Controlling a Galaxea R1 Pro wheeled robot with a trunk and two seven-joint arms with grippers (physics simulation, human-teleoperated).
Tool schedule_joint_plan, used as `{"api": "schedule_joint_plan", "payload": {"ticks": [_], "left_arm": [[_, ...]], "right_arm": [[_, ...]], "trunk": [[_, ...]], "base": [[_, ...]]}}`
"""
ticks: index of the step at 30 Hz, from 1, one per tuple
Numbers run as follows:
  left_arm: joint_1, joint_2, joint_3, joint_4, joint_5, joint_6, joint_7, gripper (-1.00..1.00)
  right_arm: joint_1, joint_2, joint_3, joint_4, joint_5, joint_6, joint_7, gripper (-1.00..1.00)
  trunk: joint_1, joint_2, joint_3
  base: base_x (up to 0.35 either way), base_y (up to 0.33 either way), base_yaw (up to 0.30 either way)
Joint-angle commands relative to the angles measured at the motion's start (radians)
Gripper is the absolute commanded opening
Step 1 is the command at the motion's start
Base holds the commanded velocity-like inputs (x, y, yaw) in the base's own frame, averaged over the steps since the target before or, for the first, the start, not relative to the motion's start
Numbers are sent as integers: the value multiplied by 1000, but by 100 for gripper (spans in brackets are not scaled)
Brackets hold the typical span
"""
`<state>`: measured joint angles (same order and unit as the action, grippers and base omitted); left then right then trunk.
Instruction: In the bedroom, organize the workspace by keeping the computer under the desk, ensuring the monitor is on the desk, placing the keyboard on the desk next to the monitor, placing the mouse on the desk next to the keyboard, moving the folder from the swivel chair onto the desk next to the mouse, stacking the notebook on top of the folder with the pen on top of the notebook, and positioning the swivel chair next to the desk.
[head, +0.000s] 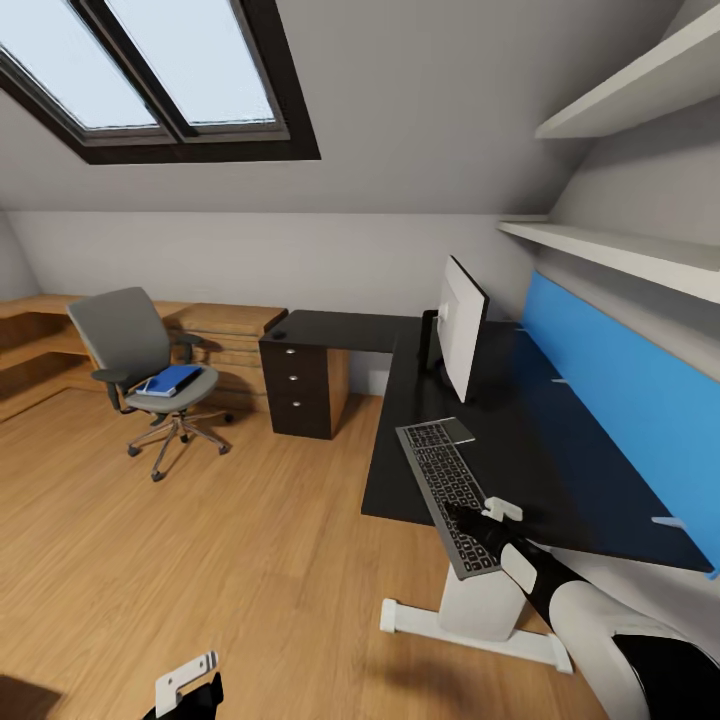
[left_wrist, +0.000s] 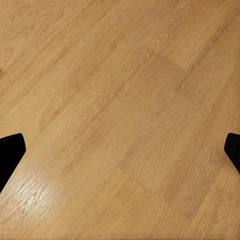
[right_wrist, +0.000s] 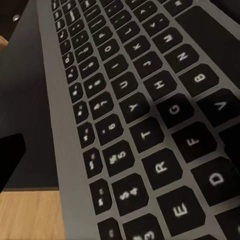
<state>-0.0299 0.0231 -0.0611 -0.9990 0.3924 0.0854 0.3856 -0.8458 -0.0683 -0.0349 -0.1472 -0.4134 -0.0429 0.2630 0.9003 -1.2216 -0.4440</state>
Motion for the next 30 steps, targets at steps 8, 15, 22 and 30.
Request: {"api": "schedule_joint_plan", "payload": {"ticks": [8,15,22,30], "left_arm": [[0,1,-5,2,6,4,8,100],[0,1,-5,2,6,4,7,100],[0,1,-5,2,6,4,7,100],[0,2,-3,2,5,3,8,100]], "right_arm": [[-1,-1,-3,1,-2,-5,5,100],[-1,-1,-3,1,-1,-6,5,100],[-1,-1,-3,1,-1,-6,5,100],[-1,-2,-3,1,-1,-6,5,100]], "trunk": [[0,-1,-1],[0,-1,-1],[0,-1,-1],[0,-1,-1]], "base": [[0,-139,1],[0,-46,0],[0,-167,0],[0,-210,0]]}}
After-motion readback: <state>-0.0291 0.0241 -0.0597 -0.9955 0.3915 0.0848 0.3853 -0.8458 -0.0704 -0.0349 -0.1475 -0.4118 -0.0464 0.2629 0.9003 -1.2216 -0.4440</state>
